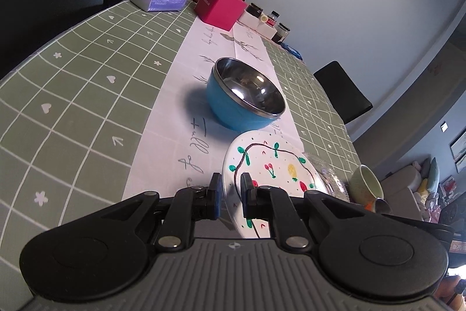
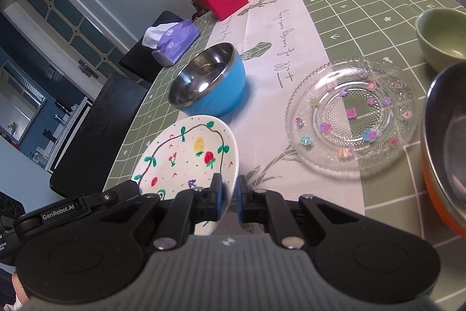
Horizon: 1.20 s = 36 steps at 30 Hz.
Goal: Organize plates and bowls
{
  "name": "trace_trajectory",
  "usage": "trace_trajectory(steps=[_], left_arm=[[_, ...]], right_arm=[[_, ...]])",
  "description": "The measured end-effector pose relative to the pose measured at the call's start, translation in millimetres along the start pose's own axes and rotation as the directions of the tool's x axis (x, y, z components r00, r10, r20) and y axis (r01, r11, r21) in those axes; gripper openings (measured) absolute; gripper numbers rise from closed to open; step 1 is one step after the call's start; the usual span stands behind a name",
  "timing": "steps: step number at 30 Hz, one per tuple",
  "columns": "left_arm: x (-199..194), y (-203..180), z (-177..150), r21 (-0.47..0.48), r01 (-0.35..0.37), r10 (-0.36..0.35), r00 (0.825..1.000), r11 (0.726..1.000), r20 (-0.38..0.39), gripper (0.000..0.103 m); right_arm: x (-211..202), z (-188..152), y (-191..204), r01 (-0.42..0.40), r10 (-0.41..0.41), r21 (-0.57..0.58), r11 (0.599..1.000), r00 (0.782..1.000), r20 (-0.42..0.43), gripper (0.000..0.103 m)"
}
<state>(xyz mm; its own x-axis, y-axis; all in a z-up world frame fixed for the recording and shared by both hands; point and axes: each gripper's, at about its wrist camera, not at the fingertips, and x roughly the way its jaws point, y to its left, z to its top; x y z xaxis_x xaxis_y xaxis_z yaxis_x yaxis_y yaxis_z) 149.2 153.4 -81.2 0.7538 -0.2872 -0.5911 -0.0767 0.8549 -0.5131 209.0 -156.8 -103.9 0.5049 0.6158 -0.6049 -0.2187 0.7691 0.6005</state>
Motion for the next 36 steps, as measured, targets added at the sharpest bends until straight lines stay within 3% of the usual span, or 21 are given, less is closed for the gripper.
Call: trace_trajectory(steps=[6,18,36], left_arm=[[-19,-8,-21,0.016,0.018,-0.018,1.0,1.0,-0.02,0.014],[-31,-9,-55,0.082,-0.026,0.036,0.991,0.996,-0.13,0.014],[-28,-7,-67,0.102,-0.062,0.079,0.982,0.993,-0.172,0.014]], right_arm=[[-26,-21,-1,0.003,-0.003,-0.015,1.0,1.0,-0.006,0.008],[-49,-68,-6,0.01,-0.011,-0.019,1.0,0.999,-0.051,0.008],[-42,-77,-3,0.059,-0.066,-0.076,0.995,0.994,-0.086,0.008]])
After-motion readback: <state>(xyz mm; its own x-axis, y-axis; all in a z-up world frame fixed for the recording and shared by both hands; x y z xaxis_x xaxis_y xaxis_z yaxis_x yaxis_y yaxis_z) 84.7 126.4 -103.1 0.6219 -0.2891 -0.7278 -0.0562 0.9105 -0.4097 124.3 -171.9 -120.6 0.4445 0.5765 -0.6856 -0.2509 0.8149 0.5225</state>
